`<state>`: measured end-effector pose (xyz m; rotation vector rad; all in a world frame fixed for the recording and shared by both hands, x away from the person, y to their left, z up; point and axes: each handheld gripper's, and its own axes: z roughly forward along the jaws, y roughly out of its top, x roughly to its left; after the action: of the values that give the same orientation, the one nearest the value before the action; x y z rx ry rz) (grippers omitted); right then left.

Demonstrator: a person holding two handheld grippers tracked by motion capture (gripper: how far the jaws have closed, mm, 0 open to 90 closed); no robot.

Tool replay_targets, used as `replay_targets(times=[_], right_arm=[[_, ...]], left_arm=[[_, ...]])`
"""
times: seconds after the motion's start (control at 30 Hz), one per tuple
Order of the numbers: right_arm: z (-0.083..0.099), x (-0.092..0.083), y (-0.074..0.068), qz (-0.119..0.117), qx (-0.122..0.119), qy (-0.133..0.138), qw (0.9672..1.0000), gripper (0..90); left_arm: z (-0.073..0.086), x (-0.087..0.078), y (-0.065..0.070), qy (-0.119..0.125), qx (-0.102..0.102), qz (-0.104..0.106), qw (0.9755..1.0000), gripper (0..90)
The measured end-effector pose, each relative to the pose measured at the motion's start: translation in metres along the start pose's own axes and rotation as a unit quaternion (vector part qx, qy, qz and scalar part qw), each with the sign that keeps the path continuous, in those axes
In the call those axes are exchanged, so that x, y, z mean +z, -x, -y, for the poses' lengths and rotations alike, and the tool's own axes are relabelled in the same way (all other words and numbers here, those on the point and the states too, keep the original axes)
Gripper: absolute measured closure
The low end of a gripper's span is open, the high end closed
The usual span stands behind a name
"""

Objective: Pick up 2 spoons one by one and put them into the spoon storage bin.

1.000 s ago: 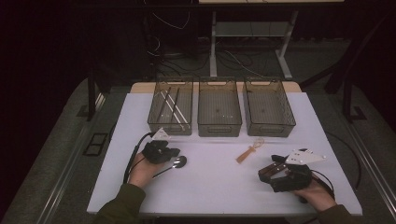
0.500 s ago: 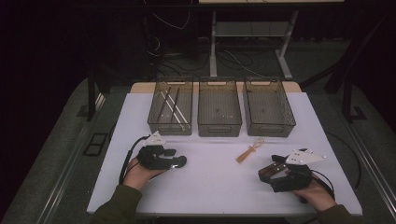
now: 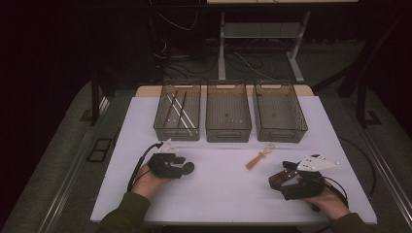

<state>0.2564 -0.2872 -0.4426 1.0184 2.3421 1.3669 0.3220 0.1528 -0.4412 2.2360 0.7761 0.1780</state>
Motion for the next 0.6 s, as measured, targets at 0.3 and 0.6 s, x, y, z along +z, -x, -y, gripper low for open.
replay_targets(times=[0.3,0.6], right_arm=[[-0.0001,0.0,-0.0001,0.0,0.0,0.0,1.0,9.5],[-0.0002,-0.0003,0.0001,0.0,-0.001,0.001,1.0,9.5]], left_arm=[[0.0,0.0048,0.002,-0.012,0.009,0.0,0.9999,52.4],[-0.0019,0.0054,0.0049,-0.028,0.028,-0.006,0.9992,58.2]])
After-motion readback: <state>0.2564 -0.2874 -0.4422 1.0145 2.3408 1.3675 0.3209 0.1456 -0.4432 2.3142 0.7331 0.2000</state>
